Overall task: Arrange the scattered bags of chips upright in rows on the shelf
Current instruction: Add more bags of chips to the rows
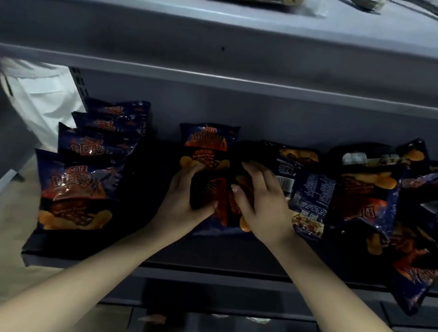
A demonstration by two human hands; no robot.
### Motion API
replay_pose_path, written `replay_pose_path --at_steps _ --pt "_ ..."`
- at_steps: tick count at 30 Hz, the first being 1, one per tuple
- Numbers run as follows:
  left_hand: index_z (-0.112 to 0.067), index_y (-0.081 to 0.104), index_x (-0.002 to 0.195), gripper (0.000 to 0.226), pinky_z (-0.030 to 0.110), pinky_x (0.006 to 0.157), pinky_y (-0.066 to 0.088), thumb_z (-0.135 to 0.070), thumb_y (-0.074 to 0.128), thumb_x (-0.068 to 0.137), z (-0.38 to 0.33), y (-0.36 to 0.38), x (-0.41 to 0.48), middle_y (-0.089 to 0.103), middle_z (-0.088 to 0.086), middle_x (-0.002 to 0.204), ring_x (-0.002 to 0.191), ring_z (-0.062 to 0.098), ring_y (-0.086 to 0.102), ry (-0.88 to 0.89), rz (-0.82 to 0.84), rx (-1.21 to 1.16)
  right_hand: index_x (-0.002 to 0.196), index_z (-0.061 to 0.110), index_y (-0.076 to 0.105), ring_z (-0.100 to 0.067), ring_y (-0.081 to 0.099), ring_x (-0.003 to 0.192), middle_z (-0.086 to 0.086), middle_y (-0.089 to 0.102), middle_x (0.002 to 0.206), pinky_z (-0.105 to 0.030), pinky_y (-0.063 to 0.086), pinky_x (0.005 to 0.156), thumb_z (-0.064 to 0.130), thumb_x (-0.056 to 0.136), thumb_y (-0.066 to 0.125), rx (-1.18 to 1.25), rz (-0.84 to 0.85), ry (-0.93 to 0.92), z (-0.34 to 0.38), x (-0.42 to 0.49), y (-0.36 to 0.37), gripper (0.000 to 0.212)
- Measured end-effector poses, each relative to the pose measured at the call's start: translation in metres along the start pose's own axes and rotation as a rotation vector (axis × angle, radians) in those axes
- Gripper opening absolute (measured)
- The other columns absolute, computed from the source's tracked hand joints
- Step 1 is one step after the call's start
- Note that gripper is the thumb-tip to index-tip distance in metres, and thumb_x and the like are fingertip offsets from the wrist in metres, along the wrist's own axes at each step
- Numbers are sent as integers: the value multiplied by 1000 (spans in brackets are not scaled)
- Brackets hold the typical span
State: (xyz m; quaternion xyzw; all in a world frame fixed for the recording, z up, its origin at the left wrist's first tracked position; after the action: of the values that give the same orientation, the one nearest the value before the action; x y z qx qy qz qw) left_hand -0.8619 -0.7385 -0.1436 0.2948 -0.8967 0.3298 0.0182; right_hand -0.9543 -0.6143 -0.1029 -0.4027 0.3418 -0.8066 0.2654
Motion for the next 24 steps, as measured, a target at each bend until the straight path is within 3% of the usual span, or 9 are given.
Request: replay_pose_path --at_steps 3,8,17,20,24 --pt "-14 37 137 67 -8 87 18 -24 71 80 1 -14 7 33 -16 125 106 -19 28 21 -36 16 130 1 51 -33 48 123 -17 53 128 -43 45 99 39 94 44 5 -27 -6 8 15 2 53" --pt "-13 26 145 77 3 92 20 -28 68 83 10 -27 26 29 5 144 121 1 27 -18 -63 61 131 3 50 -33 45 124 -17 51 131 -45 42 101 39 95 46 8 -19 -9 14 35 13 51" --pt "-16 19 148 81 17 100 24 -32 66 84 22 -34 71 23 7 149 133 15 28 -114 -77 14 141 14 35 -29 38 126 -11 41 136 -43 43 99 40 91 53 -62 83 68 -4 75 35 59" --pt "-14 15 149 84 35 110 32 -30 65 83 26 -30 83 20 12 150 135 25 29 -149 -50 47 144 18 26 -30 35 128 -9 34 141 -43 43 98 41 87 56 -78 158 128 -16 84 44 69" --pt "-9 30 141 75 44 99 44 -22 68 78 40 -17 93 41 18 137 123 29 46 -222 14 -8 147 23 16 -33 36 132 -11 24 150 -44 42 101 56 85 55 -60 341 236 -31 83 70 80"
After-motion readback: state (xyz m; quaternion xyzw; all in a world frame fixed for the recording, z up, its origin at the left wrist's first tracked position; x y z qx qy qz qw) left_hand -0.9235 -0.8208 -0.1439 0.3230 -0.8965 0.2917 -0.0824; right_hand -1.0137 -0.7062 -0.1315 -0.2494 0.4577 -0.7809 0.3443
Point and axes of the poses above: each hand's wrist, its own x-axis towards the middle knuckle, its own y-axis out of the palm, z = x × y, the point moved 10 cm from there along x, towards the middle knuckle
